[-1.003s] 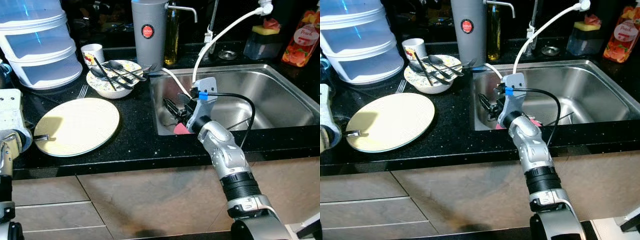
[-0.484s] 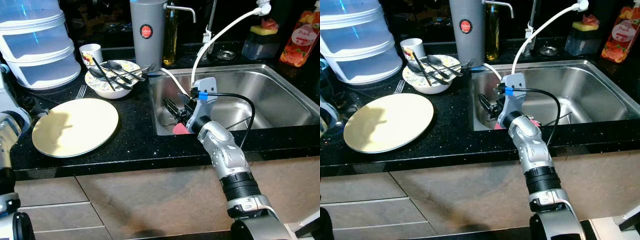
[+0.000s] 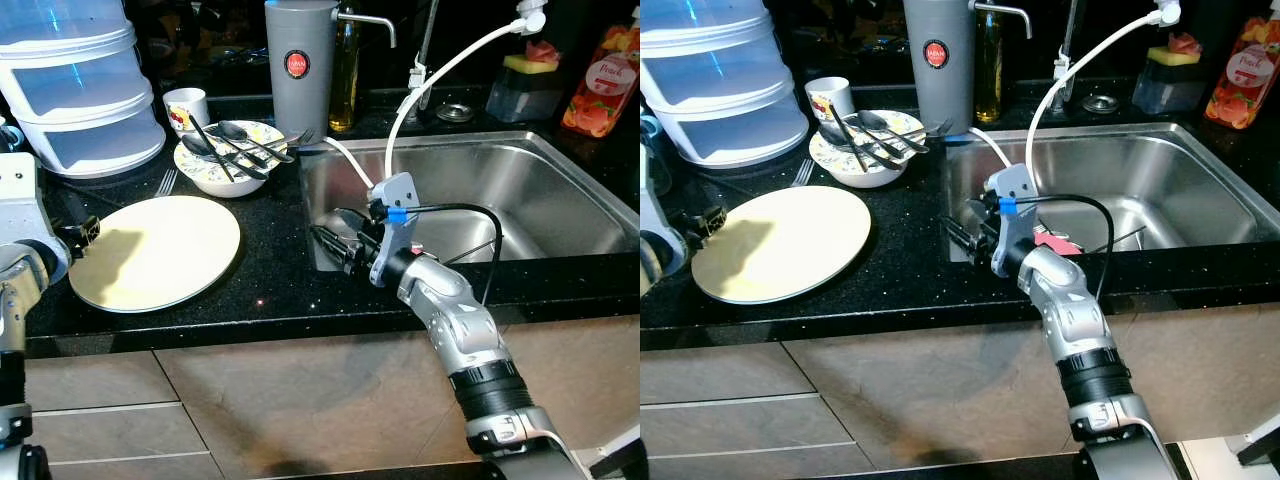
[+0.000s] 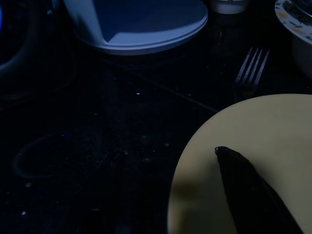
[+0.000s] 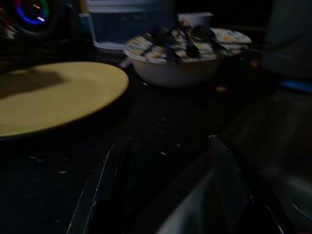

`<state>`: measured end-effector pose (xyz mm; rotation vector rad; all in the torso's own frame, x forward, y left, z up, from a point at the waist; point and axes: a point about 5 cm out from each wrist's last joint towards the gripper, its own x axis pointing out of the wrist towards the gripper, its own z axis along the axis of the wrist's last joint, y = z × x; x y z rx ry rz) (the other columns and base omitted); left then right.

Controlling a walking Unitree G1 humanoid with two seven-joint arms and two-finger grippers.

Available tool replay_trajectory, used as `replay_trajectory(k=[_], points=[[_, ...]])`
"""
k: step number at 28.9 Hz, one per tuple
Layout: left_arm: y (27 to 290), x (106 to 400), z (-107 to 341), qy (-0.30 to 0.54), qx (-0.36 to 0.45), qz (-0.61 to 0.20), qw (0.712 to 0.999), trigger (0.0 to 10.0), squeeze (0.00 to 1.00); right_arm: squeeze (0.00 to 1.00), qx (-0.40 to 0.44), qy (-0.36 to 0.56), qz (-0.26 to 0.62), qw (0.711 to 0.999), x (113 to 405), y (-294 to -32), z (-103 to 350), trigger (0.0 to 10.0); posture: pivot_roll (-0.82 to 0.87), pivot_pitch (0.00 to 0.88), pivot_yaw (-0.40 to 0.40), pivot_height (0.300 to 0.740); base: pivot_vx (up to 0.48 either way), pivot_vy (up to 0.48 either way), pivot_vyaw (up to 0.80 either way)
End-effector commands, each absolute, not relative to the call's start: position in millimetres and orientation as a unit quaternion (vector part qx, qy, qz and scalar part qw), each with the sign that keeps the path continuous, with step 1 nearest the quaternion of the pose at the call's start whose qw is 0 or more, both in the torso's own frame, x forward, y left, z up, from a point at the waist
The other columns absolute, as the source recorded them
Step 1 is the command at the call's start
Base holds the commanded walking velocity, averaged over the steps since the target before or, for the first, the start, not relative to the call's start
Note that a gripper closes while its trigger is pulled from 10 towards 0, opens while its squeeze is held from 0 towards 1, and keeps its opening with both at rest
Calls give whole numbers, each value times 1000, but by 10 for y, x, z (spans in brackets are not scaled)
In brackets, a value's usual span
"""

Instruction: Kitchen organization

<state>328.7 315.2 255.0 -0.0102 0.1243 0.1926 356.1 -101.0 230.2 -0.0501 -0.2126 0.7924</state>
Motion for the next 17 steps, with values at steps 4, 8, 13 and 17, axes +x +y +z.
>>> replay_trajectory(k=[4, 8, 13, 17], points=[[3126, 3269, 2563, 67, -14, 58, 996, 10000, 1000, 0, -23, -99, 448, 888, 3421, -926, 2282, 10000, 46, 102, 51, 740, 0, 0, 0], [3114, 3269, 2500, 96, -2, 50, 994, 10000, 1000, 0, -27, -98, 456, 884, 3399, -896, 2272, 10000, 50, 105, 50, 740, 0, 0, 0], [3097, 3261, 2369, 138, -16, 32, 990, 10000, 0, 0, -29, -100, 466, 879, 3376, -873, 2274, 10000, 49, 107, 51, 740, 0, 0, 0], [3141, 3252, 2283, 161, -25, 55, 985, 10000, 0, 0, -31, -100, 472, 875, 3352, -870, 2276, 10000, 49, 107, 51, 740, 0, 0, 0]])
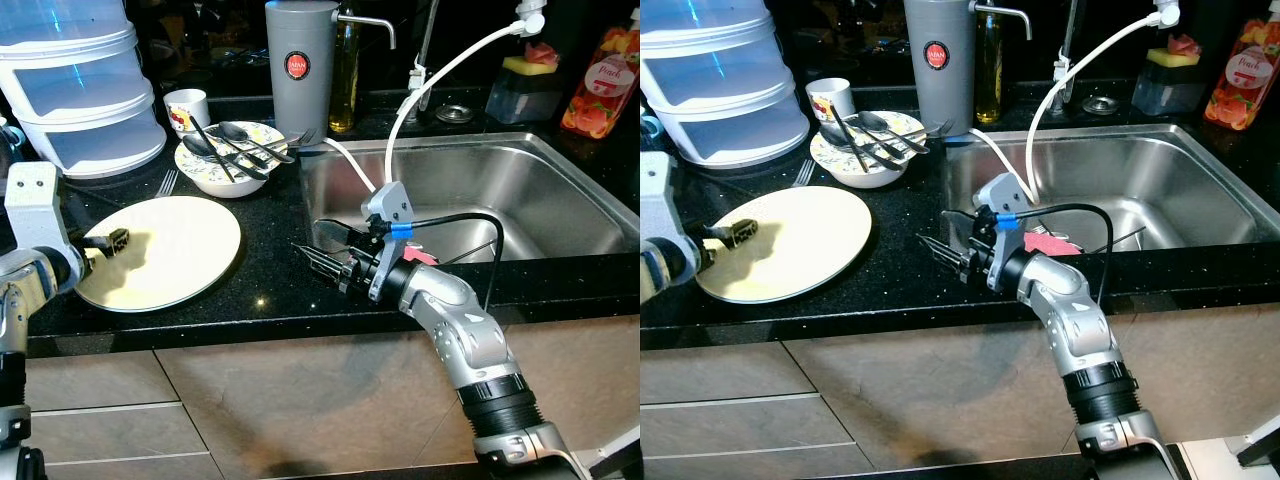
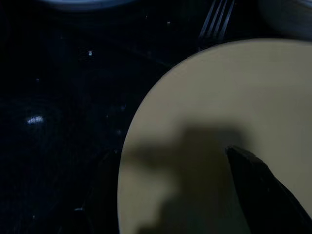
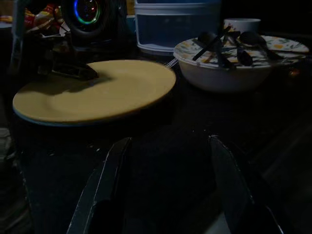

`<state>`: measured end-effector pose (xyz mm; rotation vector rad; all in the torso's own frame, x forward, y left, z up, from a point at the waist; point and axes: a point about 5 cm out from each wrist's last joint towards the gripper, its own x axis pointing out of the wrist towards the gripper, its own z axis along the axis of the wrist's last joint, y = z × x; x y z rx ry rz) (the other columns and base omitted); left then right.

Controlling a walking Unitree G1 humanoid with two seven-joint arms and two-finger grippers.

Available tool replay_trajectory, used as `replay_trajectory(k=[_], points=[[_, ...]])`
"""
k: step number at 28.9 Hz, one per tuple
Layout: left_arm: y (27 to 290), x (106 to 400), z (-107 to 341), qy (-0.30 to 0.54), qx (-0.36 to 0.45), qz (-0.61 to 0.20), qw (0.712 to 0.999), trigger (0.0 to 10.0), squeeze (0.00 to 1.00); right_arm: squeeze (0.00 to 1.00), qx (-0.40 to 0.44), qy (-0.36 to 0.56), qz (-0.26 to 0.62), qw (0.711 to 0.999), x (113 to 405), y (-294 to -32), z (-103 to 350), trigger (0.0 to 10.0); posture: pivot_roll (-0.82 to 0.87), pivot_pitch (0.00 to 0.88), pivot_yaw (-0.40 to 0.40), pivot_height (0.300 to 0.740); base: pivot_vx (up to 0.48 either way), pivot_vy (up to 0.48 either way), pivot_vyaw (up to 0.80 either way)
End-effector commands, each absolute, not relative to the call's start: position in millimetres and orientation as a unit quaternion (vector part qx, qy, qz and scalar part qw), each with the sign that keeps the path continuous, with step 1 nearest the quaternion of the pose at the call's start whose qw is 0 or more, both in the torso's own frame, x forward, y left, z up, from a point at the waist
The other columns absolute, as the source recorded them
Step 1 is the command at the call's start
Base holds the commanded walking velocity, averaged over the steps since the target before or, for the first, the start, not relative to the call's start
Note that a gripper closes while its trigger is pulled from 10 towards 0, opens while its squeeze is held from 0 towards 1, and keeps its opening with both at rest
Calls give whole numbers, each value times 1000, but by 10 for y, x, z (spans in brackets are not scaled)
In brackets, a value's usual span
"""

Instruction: Kitchen organization

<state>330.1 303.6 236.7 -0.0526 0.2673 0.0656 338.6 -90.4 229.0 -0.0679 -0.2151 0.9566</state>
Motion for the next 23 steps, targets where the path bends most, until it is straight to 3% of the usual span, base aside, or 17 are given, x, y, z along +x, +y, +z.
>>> replay_trajectory(k=[1, 5, 6, 8, 9, 23], points=[[3150, 3249, 2272, 164, -28, 58, 984, 10000, 0, 0, -31, -100, 473, 875, 3349, -870, 2276, 10000, 49, 107, 51, 740, 0, 0, 0], [3189, 3216, 2165, 197, -48, 66, 977, 10000, 0, 0, -33, -100, 474, 874, 3341, -872, 2279, 10000, 48, 113, 53, 740, 0, 0, 0], [3196, 3209, 2144, 200, -52, 68, 976, 7373, 0, 0, -33, -100, 474, 874, 3341, -872, 2280, 10000, 47, 114, 52, 740, 0, 0, 0], [3205, 3201, 2122, 203, -57, 71, 975, 7373, 0, 0, -33, -100, 475, 874, 3340, -872, 2281, 10000, 47, 114, 52, 740, 0, 0, 0], [3205, 3194, 2097, 208, -60, 70, 974, 0, 0, 0, -33, -100, 476, 873, 3339, -870, 2281, 10000, 47, 117, 51, 740, 0, 0, 0], [3003, 3144, 1876, 253, -64, 1, 965, 0, 0, 0, -30, -97, 480, 872, 3334, -865, 2282, 10000, 43, 127, 50, 740, 0, 0, 0]])
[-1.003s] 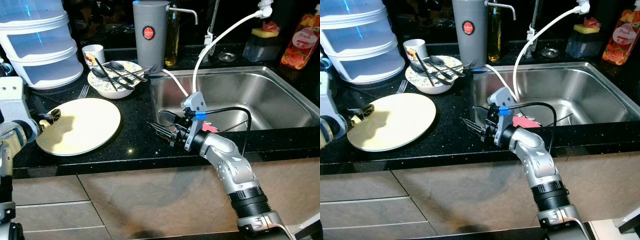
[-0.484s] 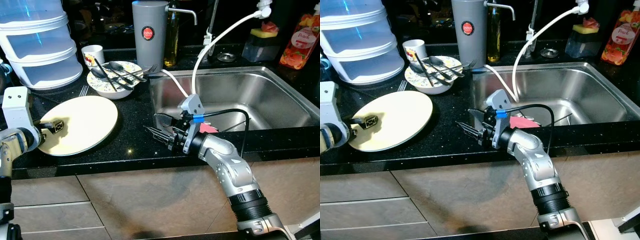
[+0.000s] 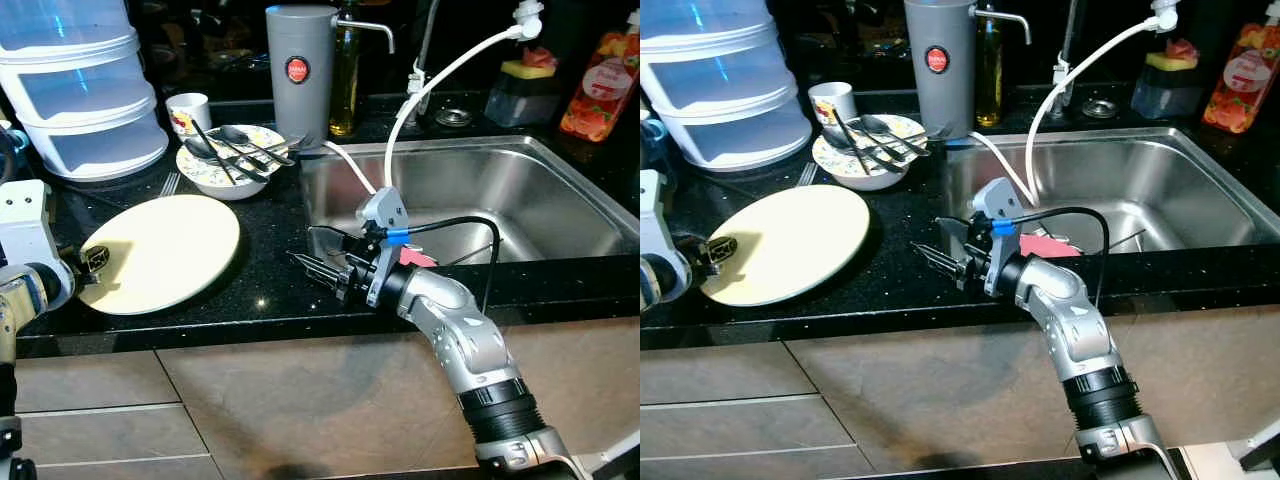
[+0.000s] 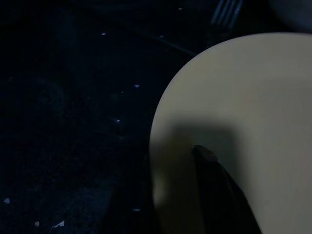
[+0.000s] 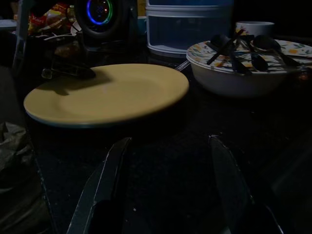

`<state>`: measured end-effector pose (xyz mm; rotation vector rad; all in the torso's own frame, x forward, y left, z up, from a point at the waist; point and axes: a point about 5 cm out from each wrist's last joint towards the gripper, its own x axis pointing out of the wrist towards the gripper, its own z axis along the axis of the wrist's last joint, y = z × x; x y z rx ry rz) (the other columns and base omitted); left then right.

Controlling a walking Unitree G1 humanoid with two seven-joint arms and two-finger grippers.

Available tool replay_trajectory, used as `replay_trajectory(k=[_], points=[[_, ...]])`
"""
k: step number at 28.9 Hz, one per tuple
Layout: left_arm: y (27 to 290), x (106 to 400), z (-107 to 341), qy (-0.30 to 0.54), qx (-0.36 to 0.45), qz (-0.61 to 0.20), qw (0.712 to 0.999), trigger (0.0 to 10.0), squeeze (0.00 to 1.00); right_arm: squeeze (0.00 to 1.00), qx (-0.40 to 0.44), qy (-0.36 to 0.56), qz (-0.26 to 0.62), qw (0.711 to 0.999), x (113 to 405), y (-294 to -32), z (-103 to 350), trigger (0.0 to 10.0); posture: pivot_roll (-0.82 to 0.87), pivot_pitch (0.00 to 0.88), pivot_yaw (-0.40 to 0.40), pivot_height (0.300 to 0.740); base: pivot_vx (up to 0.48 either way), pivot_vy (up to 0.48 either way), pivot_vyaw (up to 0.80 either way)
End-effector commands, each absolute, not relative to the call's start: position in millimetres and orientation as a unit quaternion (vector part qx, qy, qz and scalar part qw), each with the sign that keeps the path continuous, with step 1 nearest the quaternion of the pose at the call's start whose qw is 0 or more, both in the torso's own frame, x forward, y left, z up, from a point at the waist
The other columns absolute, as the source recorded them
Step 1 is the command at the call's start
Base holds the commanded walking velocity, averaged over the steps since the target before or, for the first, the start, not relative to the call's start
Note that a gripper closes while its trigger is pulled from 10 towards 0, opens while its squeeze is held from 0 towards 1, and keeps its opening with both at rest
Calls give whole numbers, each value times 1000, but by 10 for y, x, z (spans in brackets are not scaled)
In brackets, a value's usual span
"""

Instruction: Kitchen organization

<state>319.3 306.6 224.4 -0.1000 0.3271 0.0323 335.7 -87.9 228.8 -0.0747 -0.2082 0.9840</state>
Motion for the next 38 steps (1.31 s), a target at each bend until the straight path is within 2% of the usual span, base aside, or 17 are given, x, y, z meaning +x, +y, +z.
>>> replay_trajectory(k=[1, 10, 14, 17, 22, 30, 38], points=[[2985, 3144, 1867, 255, -64, -4, 965, 0, 0, 0, -30, -97, 480, 871, 3333, -864, 2281, 10000, 43, 127, 50, 740, 0, 0, 0], [2813, 3212, 1864, 237, -70, -28, 969, 0, 0, 0, -30, -99, 478, 872, 3343, -858, 2291, 10000, 43, 129, 48, 740, 0, 0, 0], [2668, 3315, 1998, 178, -96, -47, 978, 0, 0, 0, -29, -104, 471, 876, 3359, -865, 2313, 10000, 38, 129, 49, 740, 0, 0, 0], [2479, 3385, 2241, 98, -175, -102, 974, 0, 0, 0, -28, -106, 468, 877, 3362, -875, 2322, 10000, 38, 130, 48, 740, 0, 0, 0], [2396, 3398, 2355, 67, -203, -130, 968, 0, 0, 0, -27, -107, 467, 877, 3363, -876, 2326, 10000, 38, 130, 48, 740, 0, 0, 0], [2443, 3390, 2531, 13, -193, -125, 973, 0, 0, 0, -23, -111, 467, 877, 3361, -875, 2337, 10000, 38, 131, 49, 740, 0, 0, 0], [2517, 3302, 2716, -44, -222, -152, 962, 0, 0, 0, -15, -125, 444, 887, 3399, -907, 2381, 10000, 41, 133, 49, 740, 0, 0, 0]])
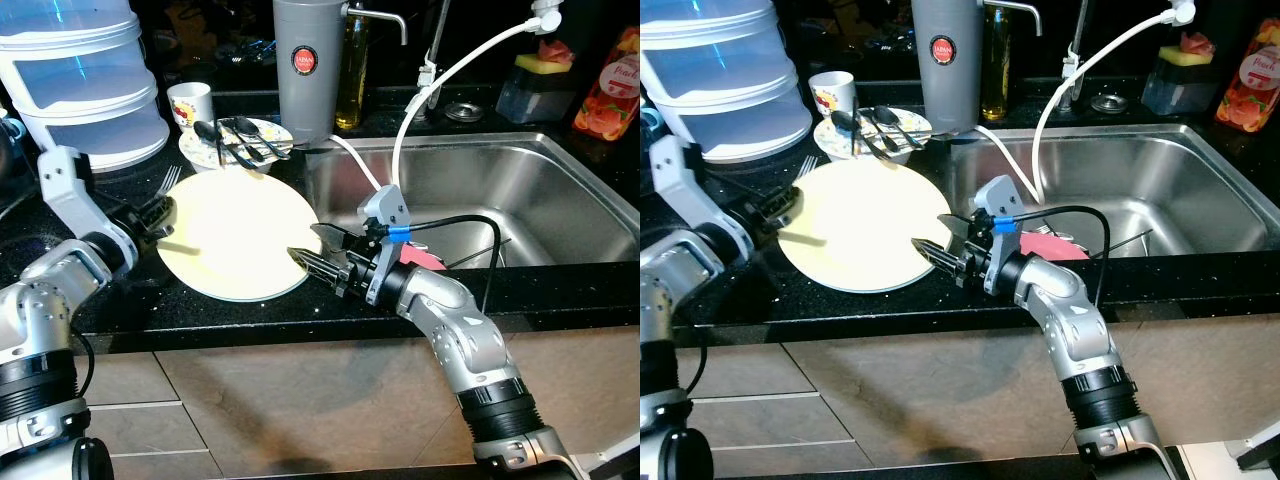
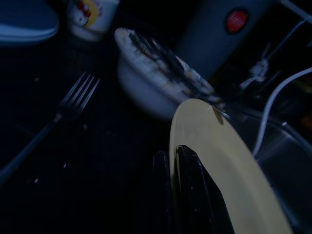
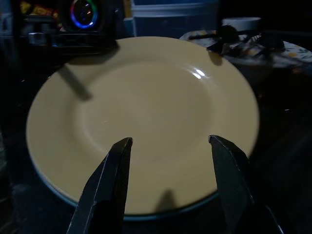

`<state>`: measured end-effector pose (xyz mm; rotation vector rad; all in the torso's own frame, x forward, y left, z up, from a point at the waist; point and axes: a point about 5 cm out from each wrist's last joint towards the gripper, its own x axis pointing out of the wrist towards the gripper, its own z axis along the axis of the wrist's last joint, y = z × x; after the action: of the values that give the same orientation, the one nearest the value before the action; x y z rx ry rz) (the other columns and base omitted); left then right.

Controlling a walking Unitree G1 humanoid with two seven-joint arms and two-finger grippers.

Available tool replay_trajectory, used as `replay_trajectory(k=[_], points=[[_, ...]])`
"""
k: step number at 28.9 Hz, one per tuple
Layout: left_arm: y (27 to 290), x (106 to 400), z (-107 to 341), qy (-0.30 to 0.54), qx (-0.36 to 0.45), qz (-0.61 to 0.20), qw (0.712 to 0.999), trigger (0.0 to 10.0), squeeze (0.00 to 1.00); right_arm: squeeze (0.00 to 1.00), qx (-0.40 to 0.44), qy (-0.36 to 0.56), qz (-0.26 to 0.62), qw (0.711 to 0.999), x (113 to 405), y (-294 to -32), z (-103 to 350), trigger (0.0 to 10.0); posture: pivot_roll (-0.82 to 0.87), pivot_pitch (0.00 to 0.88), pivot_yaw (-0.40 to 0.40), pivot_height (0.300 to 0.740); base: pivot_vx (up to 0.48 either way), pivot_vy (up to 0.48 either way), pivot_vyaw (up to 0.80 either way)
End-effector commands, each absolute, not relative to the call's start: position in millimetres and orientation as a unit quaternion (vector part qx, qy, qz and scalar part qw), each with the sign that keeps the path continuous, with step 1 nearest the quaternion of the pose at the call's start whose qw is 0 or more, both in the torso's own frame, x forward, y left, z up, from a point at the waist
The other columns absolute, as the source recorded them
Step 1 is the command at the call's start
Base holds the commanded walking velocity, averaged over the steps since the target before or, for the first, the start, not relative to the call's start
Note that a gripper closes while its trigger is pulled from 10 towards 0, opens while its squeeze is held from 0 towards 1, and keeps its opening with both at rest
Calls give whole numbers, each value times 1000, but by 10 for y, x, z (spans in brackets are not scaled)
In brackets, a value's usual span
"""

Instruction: Kitchen organization

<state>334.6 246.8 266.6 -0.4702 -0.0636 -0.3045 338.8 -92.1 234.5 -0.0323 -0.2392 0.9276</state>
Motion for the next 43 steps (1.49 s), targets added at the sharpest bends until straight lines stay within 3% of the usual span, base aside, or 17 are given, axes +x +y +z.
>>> replay_trajectory(k=[1, 7, 14, 18, 24, 25, 26, 27, 36, 37, 38, 39, 43], points=[[2533, 3290, 2716, -45, -217, -154, 963, 0, 0, 0, -6, -132, 431, 893, 3419, -928, 2411, 10000, 42, 133, 48, 740, 0, 0, 0], [2563, 3196, 2620, -21, -188, -174, 966, 0, 0, 0, 83, -171, 343, 920, 3579, -1150, 2631, 10000, 41, 135, 42, 740, 0, 0, 0], [2575, 3184, 2434, 27, -135, -152, 979, 0, 0, 0, 81, -167, 335, 924, 3596, -1148, 2610, 10000, 40, 135, 39, 740, 0, 0, 0], [2636, 3193, 2210, 106, -77, -95, 987, 0, 0, 0, 83, -167, 331, 925, 3607, -1138, 2605, 10000, 41, 136, 39, 740, 0, 0, 0], [2652, 3214, 2222, 77, -91, -76, 990, 0, 0, 0, 84, -167, 330, 926, 3610, -1139, 2607, 10000, 37, 136, 39, 740, 0, 0, 0], [2623, 3225, 2301, 47, -101, -83, 990, 3804, 0, 0, 83, -167, 330, 925, 3611, -1137, 2607, 10000, 37, 136, 39, 740, 0, 0, 0], [2623, 3225, 2301, 47, -101, -83, 990, 3804, 0, 0, 83, -167, 330, 925, 3611, -1137, 2607, 10000, 37, 136, 39, 740, 0, 0, 0], [2581, 3234, 2462, -6, -134, -100, 986, 10000, 1000, 0, 82, -167, 331, 925, 3608, -1132, 2607, 10000, 36, 131, 37, 740, 0, 0, 0], [2638, 3225, 2702, -80, -150, -84, 982, 10000, 1000, 0, 84, -168, 334, 924, 3603, -1117, 2611, 10000, 38, 125, 38, 740, 0, 0, 0], [2651, 3228, 2697, -76, -142, -80, 984, 10000, 231, 0, 84, -168, 334, 924, 3602, -1114, 2611, 10000, 38, 125, 38, 740, 0, 0, 0], [2660, 3231, 2693, -73, -136, -77, 985, 10000, 231, 0, 84, -168, 335, 923, 3601, -1112, 2610, 10000, 38, 125, 38, 740, 0, 0, 0], [2660, 3234, 2684, -73, -136, -76, 985, 10000, 0, 0, 84, -168, 336, 923, 3600, -1109, 2610, 10000, 38, 125, 38, 740, 0, 0, 0], [2638, 3234, 2657, -69, -131, -83, 986, 10000, 0, 0, 84, -168, 338, 922, 3596, -1102, 2608, 10000, 38, 124, 38, 740, 0, 0, 0]])
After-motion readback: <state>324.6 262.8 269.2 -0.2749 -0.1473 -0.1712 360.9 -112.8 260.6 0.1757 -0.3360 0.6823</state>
